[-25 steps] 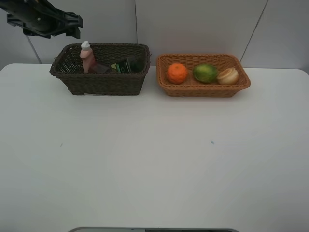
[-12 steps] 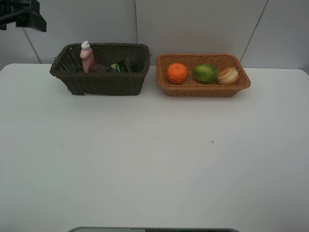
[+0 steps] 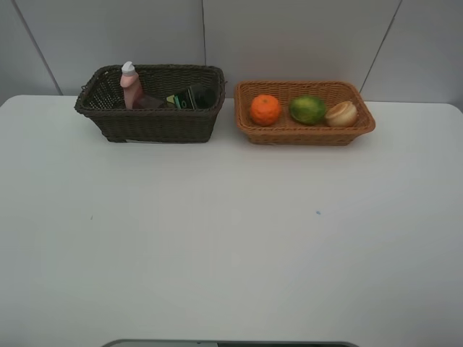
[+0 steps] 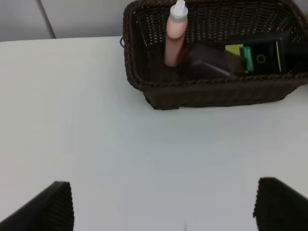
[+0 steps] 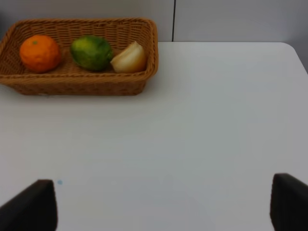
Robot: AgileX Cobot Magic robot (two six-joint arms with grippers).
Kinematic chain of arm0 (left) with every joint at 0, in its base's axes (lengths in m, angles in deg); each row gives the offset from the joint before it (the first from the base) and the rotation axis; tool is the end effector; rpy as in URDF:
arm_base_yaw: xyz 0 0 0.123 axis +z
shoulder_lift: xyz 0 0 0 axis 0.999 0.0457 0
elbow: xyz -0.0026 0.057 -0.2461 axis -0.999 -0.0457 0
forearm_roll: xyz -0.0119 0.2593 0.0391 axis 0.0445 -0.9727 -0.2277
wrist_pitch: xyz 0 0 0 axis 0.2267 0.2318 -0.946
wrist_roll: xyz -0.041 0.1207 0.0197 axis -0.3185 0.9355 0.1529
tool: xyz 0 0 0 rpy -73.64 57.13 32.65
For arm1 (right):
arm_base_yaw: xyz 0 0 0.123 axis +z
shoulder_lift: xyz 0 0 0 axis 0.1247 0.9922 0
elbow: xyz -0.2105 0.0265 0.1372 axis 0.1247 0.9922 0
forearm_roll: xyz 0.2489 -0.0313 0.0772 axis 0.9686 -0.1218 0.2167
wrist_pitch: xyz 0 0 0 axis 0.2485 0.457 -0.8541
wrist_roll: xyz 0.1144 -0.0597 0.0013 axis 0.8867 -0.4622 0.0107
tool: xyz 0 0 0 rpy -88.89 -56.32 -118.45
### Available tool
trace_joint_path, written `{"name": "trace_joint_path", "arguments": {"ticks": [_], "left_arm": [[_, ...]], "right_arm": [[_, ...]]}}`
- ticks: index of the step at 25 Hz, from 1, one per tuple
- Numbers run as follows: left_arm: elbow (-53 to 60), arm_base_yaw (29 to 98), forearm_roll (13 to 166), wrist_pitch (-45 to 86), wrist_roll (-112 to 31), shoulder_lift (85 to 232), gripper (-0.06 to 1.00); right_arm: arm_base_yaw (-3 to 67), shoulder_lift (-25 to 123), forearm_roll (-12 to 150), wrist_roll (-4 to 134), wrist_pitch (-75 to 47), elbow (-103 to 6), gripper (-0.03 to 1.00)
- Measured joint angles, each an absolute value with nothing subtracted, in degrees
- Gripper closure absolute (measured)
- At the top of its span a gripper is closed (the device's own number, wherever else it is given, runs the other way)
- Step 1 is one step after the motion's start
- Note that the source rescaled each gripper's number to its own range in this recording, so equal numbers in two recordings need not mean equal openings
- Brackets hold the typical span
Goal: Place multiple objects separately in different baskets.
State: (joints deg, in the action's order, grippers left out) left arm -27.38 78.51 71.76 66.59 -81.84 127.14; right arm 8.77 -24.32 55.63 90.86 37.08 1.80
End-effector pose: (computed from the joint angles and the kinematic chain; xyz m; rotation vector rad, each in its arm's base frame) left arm 0.1901 -0.0217 0.3146 0.0631 2.2273 -0.0547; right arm 0.0688 -0.0086 0.2728 0.0335 2.0123 -0.0588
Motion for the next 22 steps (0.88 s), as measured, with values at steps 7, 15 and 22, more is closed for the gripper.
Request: {"name": "trace_joint_path", "arguments": {"ticks": [7,15,22], "left_arm": [[-32.12,78.51,72.18,75.58,-81.76,112.74,-0.02],[-39.93,78.51,72.62,80.08,-81.71,98.56,-0.02],[-46.73,78.51,74.13,78.55,-80.14,88.81,-0.02]], "right_arm": [[8.77,-24.32,55.63,90.86,37.08,1.80,0.10],[8.77,-24.32,55.63,90.86,37.08,1.80,0.10],[8.77,-24.32,55.63,90.86,37.08,1.80,0.10]]}}
